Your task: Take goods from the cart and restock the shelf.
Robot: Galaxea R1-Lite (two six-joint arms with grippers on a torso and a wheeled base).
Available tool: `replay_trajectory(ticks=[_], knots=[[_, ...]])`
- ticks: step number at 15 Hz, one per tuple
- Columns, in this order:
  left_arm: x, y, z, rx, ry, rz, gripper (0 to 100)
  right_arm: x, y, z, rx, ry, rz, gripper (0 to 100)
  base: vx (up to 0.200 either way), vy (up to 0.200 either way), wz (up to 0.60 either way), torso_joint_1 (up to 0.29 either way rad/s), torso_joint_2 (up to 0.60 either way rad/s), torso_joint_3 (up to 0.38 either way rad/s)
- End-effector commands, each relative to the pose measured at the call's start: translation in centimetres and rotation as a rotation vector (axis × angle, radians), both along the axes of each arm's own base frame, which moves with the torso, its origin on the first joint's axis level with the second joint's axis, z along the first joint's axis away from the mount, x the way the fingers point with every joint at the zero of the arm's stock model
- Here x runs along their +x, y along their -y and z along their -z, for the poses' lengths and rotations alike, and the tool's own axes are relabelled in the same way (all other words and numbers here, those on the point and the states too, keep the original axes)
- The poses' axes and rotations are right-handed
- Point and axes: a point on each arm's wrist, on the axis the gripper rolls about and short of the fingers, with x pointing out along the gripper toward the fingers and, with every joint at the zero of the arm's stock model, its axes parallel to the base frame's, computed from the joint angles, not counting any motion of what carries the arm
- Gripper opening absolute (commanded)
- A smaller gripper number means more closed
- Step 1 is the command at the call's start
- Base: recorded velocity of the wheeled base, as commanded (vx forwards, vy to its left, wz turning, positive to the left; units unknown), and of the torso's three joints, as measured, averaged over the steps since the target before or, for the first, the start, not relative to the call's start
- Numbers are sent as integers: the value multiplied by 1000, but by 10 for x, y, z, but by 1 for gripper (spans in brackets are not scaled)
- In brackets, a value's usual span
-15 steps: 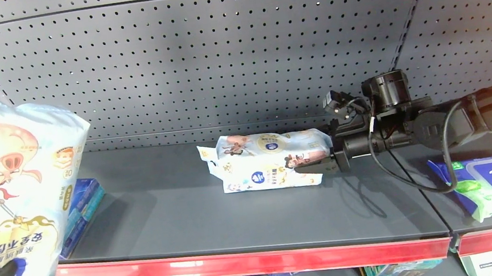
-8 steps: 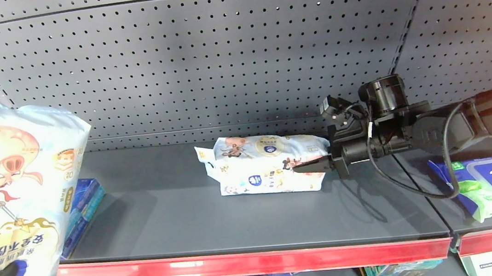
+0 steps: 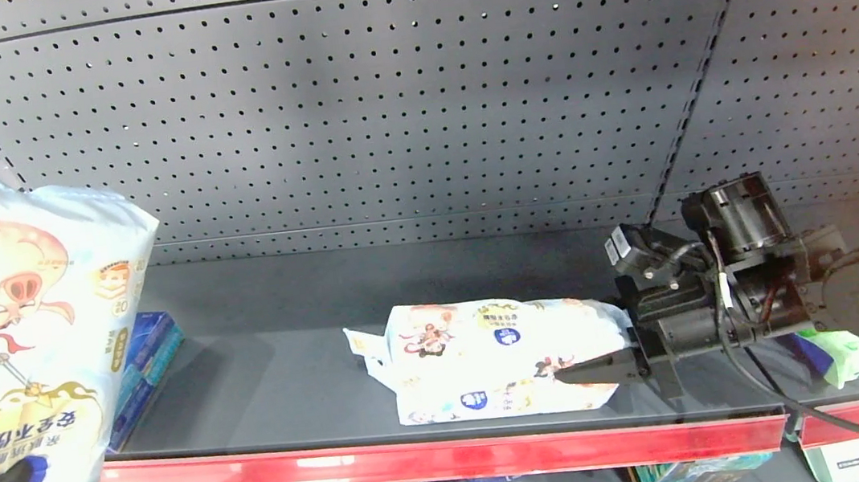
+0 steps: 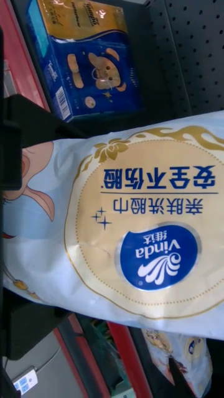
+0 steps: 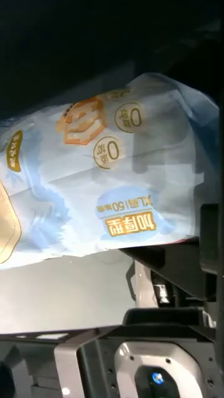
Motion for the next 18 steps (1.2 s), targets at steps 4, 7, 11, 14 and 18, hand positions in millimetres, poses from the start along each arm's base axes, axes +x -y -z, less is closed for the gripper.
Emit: replay_trajectory(ticks=[4,7,11,14,18], knots=[[-1,0,0,-1,7,0,0,-19,-2,-8,-12,22,-10,0,0,0,0,0,0,0],[-3,0,0,-3,11,0,0,-22,-1,-3,-23,11,-13,0,0,0,0,0,0,0],[-3,0,1,-2,8,0,0,-22,-1,3,-40,26,-31,0,0,0,0,0,0,0],[-1,0,0,-2,5,0,0,-22,2,-1,-40,36,-10,100,0,0,0,0,0,0],[7,0,-2,-1,-21,3,0,-37,18,-22,-18,91,49,100,0,0,0,0,0,0]])
